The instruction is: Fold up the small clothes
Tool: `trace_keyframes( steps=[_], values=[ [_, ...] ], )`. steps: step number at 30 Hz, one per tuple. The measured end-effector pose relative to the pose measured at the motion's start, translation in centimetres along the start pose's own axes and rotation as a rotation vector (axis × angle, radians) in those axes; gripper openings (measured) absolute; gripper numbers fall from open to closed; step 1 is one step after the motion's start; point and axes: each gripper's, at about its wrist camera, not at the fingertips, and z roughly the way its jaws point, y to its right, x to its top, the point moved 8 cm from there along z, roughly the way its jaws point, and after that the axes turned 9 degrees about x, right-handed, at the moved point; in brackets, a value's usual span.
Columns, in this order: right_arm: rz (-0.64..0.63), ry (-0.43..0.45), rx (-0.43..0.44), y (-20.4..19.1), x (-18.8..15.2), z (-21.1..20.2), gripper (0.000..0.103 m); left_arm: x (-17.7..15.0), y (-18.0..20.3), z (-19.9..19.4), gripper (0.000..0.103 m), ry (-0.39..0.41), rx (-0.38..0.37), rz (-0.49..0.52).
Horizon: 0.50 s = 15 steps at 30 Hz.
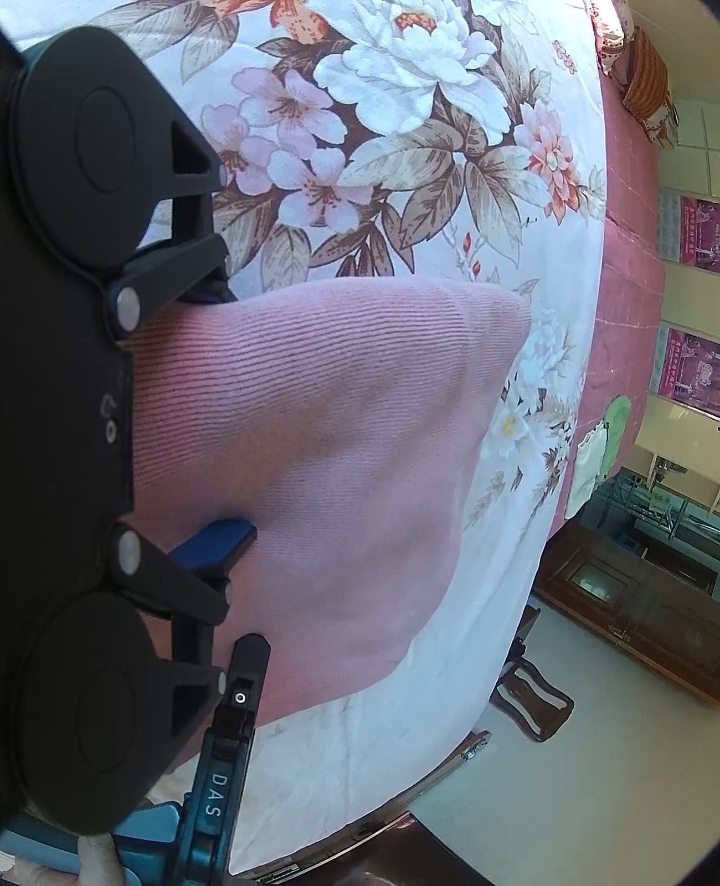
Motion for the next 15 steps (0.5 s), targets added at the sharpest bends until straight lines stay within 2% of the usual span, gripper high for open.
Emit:
trace_keyframes(
  steps=[2, 3, 4, 6, 10, 15],
  values=[
    [-0.023, -0.003, -0.022, -0.5, 0.0, 0.2, 0.053, 0.0, 0.2, -0.2, 0.069, 0.008, 0.014, 0.009],
    [-0.024, -0.004, -0.025, -0.5, -0.1, 0.2, 0.051, 0.1, 0.3, -0.4, 0.065, 0.014, 0.02, 0.013],
    [-0.008, -0.006, -0.008, -0.6, -0.1, 0.1, 0.038, 0.2, 0.3, -0.7, 0.058, 0.021, 0.024, 0.018],
    [0.022, 0.002, 0.017, -1.0, 0.1, -0.3, 0.027, 0.5, 0.5, -1.5, 0.047, 0.04, 0.034, 0.027],
    [0.028, 0.031, 0.037, -2.0, 0.4, -1.3, 0.026, 0.8, 0.8, -2.8, 0.038, 0.064, 0.034, 0.039],
    [0.02, 0.07, 0.082, -4.0, 1.0, -3.0, 0.025, 1.2, 1.3, -4.9, 0.036, 0.103, 0.008, 0.038]
  ],
)
